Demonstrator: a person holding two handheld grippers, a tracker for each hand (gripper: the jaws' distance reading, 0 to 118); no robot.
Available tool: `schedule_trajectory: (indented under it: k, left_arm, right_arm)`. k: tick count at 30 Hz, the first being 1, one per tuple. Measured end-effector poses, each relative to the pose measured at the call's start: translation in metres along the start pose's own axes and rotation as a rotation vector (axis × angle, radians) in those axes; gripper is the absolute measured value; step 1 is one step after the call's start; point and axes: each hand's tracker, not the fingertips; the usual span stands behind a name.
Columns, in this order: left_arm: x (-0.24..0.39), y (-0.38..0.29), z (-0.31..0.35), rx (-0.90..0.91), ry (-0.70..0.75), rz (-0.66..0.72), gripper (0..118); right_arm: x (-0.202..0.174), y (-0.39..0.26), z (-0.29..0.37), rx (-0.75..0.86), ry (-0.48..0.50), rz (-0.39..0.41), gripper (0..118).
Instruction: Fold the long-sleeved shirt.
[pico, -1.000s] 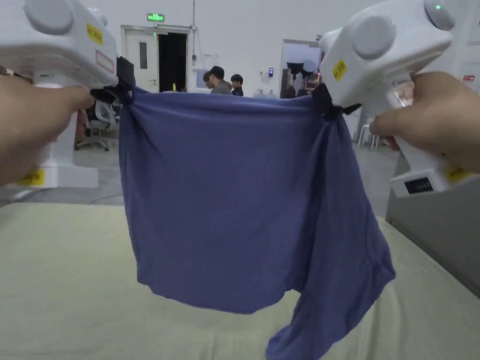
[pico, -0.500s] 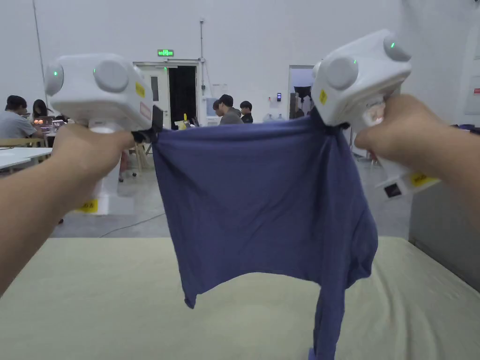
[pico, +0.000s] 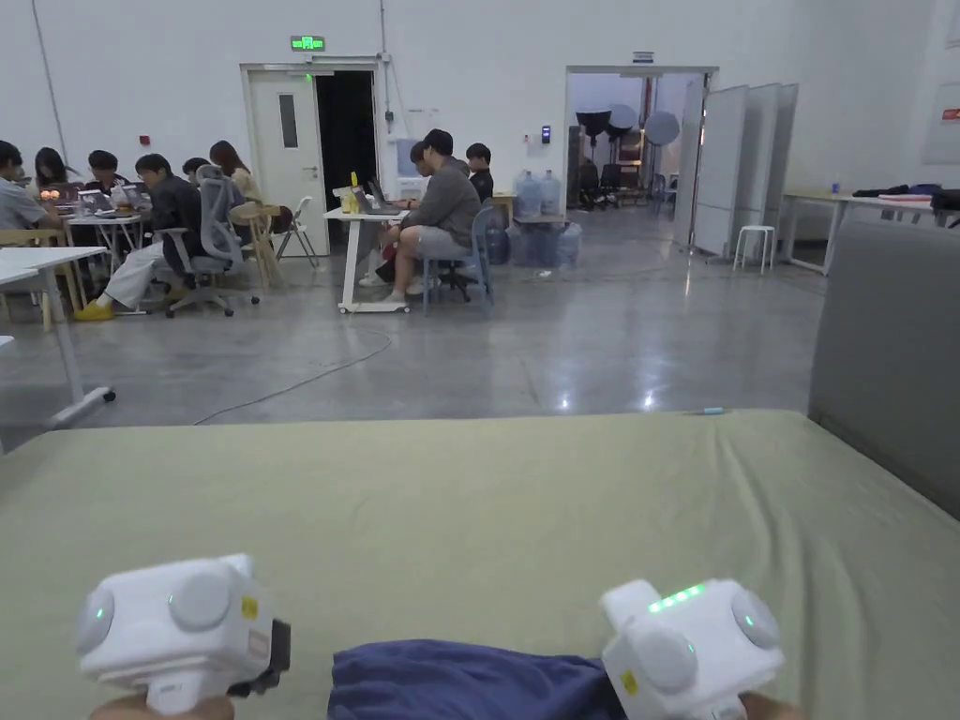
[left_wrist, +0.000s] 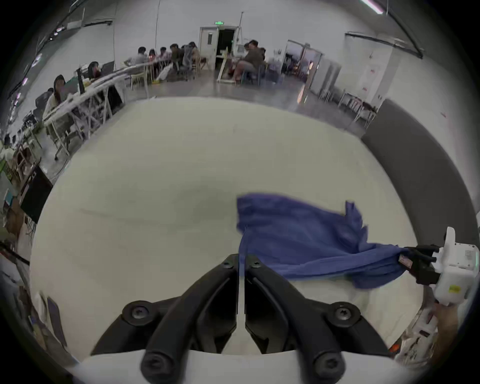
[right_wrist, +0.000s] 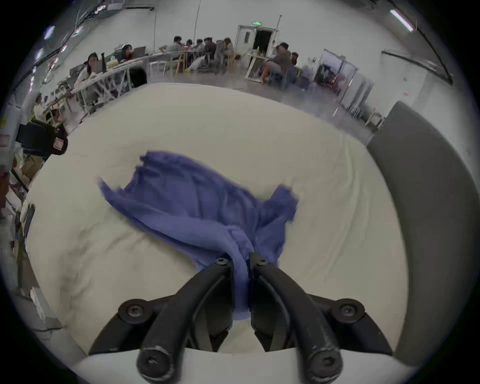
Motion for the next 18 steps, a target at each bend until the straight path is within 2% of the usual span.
schedule_trajectory:
  k: [1, 4, 8, 10, 12, 14, 18]
  left_arm:
    - [-0.004, -0.014, 0.002, -0.045, -0.002, -0.041, 0]
    - [-0.011, -0.063, 0.028, -0.054, 0.043, -0.154, 0]
    - [-0.023, -0.120, 0.060, -0.092, 0.006, -0.116, 0]
    - [-0.023, -0.145, 0.066, -0.117, -0.060, -0.055, 0]
    - [-0.015, -0.172, 0.070, -0.123, -0.074, -0.070, 0]
    - [-0.004, -0.196, 0.070, -0.146, -0.073, -0.084, 0]
    - [0.013, -0.237, 0.072, -0.217, -0.163, -0.035, 0]
  right_arm:
    - [-0.004, -0.017, 0.003, 0.004, 0.020, -0.008, 6]
    - [-0.018, -0.067, 0.030, 0.023, 0.024, 0.055, 6]
    - [-0.034, -0.116, 0.071, 0.018, 0.090, 0.026, 6]
    - [-0.045, -0.134, 0.079, 0.015, 0.087, 0.038, 6]
    - [-0.057, -0.154, 0.086, -0.003, 0.071, 0.069, 6]
    - [-0.070, -0.174, 0.088, -0.036, 0.075, 0.051, 6]
    - [-0.088, -0.204, 0.074, -0.143, 0.122, 0.047, 6]
